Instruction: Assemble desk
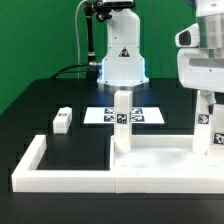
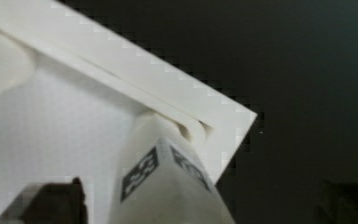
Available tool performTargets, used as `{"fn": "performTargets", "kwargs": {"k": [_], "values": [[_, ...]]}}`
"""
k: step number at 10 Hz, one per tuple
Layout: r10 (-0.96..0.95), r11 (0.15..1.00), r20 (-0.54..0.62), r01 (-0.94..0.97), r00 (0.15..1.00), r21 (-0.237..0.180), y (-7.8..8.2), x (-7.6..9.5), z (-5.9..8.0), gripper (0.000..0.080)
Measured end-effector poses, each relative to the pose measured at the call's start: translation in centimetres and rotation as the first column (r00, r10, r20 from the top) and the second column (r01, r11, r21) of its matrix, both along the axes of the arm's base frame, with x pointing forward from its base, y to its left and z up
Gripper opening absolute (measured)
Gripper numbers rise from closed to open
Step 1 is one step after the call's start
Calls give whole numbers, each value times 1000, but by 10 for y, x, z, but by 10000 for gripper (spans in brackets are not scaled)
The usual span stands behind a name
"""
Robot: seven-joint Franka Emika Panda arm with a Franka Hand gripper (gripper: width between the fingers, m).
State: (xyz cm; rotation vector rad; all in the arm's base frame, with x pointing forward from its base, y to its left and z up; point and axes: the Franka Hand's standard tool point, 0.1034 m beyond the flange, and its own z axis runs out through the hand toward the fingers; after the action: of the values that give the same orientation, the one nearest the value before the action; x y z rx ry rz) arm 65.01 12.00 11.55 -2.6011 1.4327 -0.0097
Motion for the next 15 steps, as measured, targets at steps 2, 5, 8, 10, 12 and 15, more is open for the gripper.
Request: {"fn": "performTargets", "kwargs": {"k": [2, 5, 8, 10, 12, 15], "values": [[394, 918, 31, -391, 919, -68, -13, -1, -3, 649], [510, 858, 32, -506, 860, -89, -18, -1, -7, 649], [386, 921, 21, -383, 922, -74, -19, -2, -7, 402], [223, 973, 4, -222, 975, -56, -20, -2, -8, 292], [-53, 998, -25, 53, 998, -23, -25, -6, -8, 292], [-546, 832, -112, 553, 830, 43, -26, -2, -7, 292]]}}
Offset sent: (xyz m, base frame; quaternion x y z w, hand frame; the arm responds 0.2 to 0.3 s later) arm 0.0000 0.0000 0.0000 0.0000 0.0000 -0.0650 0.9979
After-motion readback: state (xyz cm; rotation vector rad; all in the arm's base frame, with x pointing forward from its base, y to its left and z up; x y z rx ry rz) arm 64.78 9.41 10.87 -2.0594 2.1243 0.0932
